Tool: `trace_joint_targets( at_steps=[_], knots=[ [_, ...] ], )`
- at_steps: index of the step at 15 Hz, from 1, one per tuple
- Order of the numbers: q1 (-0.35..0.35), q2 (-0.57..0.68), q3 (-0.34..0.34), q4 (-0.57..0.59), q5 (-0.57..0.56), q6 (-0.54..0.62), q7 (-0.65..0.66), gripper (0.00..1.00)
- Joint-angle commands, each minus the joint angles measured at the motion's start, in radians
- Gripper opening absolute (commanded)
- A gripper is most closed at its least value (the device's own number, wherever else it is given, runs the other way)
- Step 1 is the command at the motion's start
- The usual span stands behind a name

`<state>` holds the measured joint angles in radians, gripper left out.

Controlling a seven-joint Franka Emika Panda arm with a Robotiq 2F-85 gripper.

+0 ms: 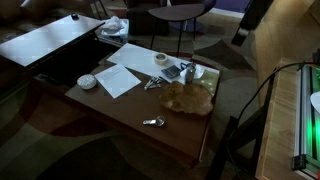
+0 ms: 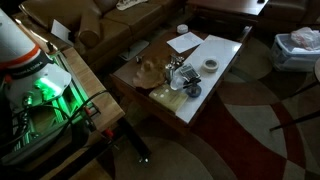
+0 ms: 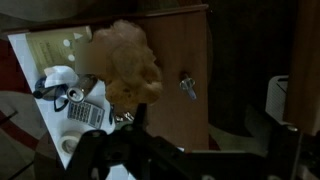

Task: Pick up the metallic measuring spoon and put it in the wooden bowl

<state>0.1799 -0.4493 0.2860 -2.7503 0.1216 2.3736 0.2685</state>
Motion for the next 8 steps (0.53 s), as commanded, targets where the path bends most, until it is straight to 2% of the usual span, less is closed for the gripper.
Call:
trace_joint_targets(
  at_steps=[1, 4, 7, 8],
  knots=[
    [0.001, 0.242, 0.117, 0.024, -0.057, 0.106, 0.186, 1.0],
    [-0.001, 0.424, 0.163, 0.046, -0.15, 0.182, 0.318, 1.0],
    [0.032, 0.602, 0.107, 0.11, -0.198, 0.245, 0.366, 1.0],
    [0.063, 0.461, 0.102, 0.037, -0.146, 0.209, 0.324, 1.0]
  ],
)
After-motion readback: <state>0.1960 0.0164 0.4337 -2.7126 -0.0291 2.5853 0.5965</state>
